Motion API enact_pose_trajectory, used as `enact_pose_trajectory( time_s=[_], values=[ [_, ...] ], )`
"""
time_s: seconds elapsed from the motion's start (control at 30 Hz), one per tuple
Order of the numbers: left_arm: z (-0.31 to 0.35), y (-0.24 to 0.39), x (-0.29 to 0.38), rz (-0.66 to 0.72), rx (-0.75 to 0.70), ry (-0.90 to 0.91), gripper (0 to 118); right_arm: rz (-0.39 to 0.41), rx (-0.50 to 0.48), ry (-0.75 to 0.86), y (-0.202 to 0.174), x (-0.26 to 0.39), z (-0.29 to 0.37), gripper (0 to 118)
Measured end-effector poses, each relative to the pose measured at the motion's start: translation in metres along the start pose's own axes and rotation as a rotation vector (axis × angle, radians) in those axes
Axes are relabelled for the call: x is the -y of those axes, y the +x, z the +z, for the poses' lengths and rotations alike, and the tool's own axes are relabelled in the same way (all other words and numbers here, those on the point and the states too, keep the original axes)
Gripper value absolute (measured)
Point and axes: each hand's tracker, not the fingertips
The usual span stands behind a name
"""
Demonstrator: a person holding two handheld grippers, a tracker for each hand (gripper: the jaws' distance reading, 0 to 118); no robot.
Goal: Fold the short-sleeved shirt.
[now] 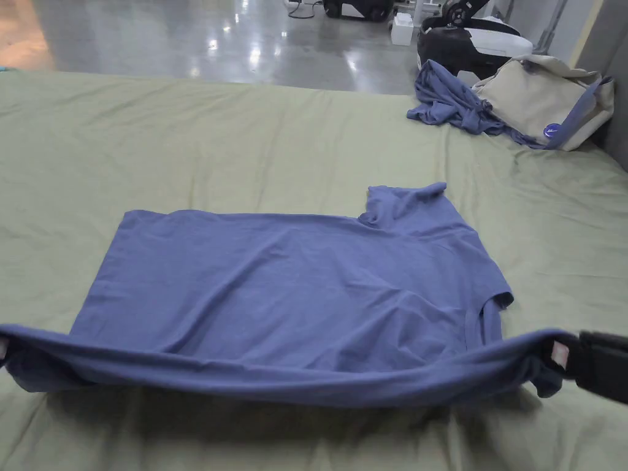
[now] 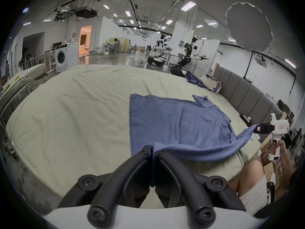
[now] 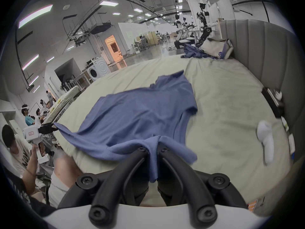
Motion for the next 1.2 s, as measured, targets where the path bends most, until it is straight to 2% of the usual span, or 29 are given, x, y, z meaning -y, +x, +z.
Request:
enact_pose_trajectory(
  time_s=[0.1,0.17,0.23,0.47,0.57,0.83,0.87,0.9,0.93,0.97,1.0,1.03,1.13,1.2],
  values=[
    [-0.032,-0.005,-0.020,0.001,-0.004,-0.013,5,-0.007,-0.013,0.016,0.005,-0.027,-0.028,9],
    [-0.053,-0.016,-0.029,0.051,0.003,-0.039,5,-0.024,-0.016,0.013,0.012,-0.039,-0.045,9],
    [-0.073,-0.024,-0.034,0.077,0.004,-0.061,5,-0.011,0.023,0.010,0.013,-0.048,-0.062,9],
    [-0.138,-0.040,-0.036,0.071,-0.052,-0.160,5,-0.020,0.059,-0.039,0.029,-0.060,-0.119,9],
    [-0.154,-0.044,-0.036,0.069,-0.054,-0.169,5,0.018,0.091,-0.047,0.031,-0.060,-0.135,9],
    [-0.178,-0.040,-0.032,0.061,-0.093,-0.176,6,0.005,0.135,-0.087,0.036,-0.049,-0.165,9],
    [-0.178,-0.039,-0.032,0.060,-0.096,-0.174,13,-0.011,0.131,-0.089,0.038,-0.048,-0.167,9],
    [-0.178,-0.037,-0.032,0.055,-0.110,-0.172,25,-0.028,0.136,-0.093,0.039,-0.047,-0.168,10],
    [-0.176,-0.037,-0.031,0.052,-0.115,-0.165,43,-0.039,0.150,-0.095,0.041,-0.047,-0.169,16],
    [-0.173,-0.038,-0.030,0.057,-0.114,-0.156,69,-0.036,0.159,-0.089,0.041,-0.047,-0.168,37],
    [-0.168,-0.037,-0.031,0.053,-0.130,-0.140,78,-0.006,0.200,-0.085,0.039,-0.047,-0.164,61],
    [-0.159,-0.035,-0.033,0.039,-0.151,-0.095,78,0.022,0.242,-0.047,0.035,-0.048,-0.156,73],
    [-0.110,-0.017,-0.044,-0.077,-0.180,0.093,80,0.170,0.316,0.188,0.010,-0.055,-0.104,88],
    [-0.064,0.002,-0.047,-0.158,-0.200,0.243,85,0.232,0.300,0.359,-0.006,-0.049,-0.056,101]
  ],
)
